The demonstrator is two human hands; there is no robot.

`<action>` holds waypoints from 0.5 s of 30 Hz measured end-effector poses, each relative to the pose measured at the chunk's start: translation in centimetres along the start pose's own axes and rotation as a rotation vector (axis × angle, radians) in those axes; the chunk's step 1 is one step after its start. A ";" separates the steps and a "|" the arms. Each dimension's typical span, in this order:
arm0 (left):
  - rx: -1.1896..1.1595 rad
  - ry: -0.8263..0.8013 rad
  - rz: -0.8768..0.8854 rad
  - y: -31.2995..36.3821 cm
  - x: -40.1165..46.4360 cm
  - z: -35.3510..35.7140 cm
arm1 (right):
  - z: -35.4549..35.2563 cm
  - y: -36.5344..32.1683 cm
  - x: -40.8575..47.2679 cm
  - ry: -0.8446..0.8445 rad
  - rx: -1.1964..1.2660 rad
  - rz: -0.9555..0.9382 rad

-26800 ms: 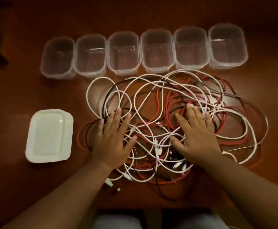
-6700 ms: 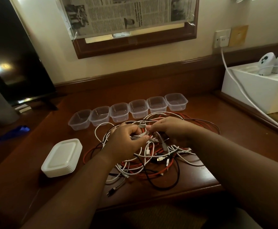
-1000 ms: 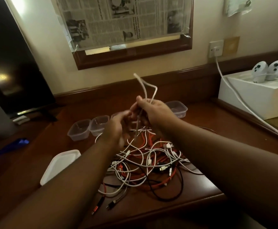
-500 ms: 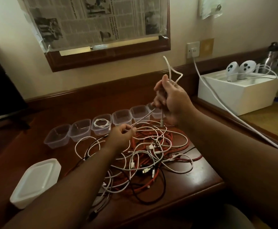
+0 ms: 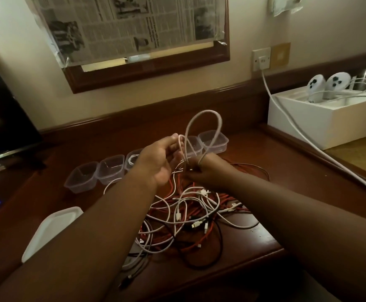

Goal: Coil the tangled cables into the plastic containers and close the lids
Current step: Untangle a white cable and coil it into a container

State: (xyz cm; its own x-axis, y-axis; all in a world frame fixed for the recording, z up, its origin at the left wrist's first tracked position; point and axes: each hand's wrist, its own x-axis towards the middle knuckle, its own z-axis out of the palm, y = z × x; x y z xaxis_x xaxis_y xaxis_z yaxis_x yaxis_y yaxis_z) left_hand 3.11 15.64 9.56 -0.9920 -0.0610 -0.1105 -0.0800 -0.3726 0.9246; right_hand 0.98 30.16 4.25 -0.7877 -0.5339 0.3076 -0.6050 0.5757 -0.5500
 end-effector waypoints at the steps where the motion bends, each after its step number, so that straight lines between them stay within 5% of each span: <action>1: -0.041 0.010 0.034 0.1 0.0 0.0 | 0.1 -0.1 0.1 0.044 0.038 0.003; 4: 0.082 0.012 0.155 -0.2 0.1 -0.7 | -0.4 -0.6 0.3 0.250 0.209 0.012; 8: 0.493 -0.204 0.137 -2.5 -0.3 -2.1 | -2.2 -2.4 0.4 0.428 0.568 0.083; 12: 0.746 -0.246 0.210 -4.4 -0.9 -2.9 | -3.9 -4.0 0.1 0.477 0.858 0.091; 15: 0.628 -0.101 0.188 -4.2 -1.5 -3.5 | -4.7 -3.9 0.2 0.376 0.966 0.234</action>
State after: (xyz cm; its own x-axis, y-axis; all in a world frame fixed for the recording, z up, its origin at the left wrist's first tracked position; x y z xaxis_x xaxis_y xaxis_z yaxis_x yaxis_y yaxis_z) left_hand 5.30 14.10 4.57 -0.9964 0.0261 0.0801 0.0840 0.2481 0.9651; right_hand 2.67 30.72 10.06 -0.9579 -0.1522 0.2434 -0.2143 -0.1853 -0.9590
